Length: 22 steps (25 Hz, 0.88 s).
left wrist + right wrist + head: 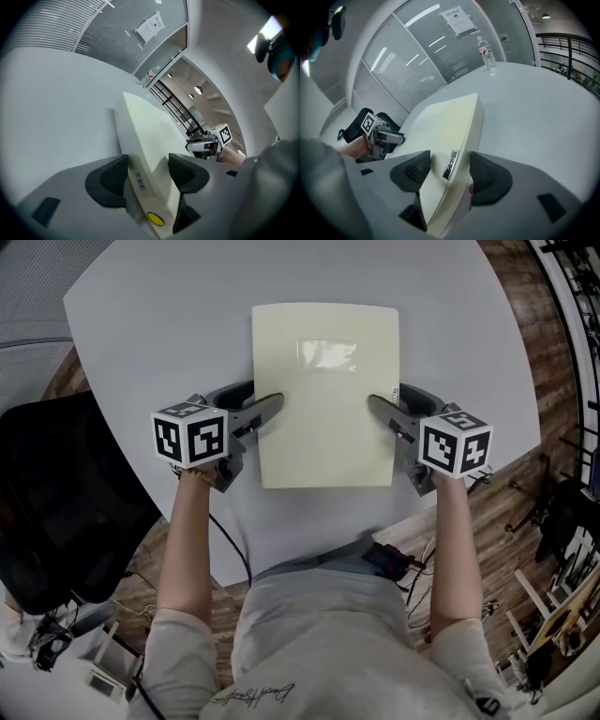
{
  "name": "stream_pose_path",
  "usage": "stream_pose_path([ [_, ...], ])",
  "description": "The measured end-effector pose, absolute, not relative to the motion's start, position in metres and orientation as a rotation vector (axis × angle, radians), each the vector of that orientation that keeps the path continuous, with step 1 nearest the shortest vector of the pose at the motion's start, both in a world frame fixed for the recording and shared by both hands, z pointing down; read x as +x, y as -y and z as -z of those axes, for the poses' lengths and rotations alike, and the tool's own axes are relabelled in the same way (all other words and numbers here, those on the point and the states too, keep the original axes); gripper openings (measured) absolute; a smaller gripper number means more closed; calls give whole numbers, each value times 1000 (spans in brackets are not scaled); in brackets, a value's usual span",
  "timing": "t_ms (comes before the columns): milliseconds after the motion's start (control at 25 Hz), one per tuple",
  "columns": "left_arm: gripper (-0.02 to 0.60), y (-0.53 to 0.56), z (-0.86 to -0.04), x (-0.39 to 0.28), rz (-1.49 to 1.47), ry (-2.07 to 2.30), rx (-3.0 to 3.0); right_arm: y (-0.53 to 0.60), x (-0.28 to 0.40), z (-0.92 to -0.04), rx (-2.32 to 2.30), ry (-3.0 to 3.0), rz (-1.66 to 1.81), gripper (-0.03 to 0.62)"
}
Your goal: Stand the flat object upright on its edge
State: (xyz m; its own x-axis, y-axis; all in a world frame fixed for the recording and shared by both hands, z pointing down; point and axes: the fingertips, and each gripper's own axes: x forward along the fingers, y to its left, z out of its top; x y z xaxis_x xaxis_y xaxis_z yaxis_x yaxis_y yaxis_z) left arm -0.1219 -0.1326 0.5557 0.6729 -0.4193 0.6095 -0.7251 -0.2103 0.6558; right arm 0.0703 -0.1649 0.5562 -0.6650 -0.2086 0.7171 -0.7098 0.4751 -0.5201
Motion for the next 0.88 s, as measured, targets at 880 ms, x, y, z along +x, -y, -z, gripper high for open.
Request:
stream_pose_path([
  [880, 262, 133, -551, -122, -357, 930, 1837, 166, 70, -553, 785, 2156, -1160, 252],
])
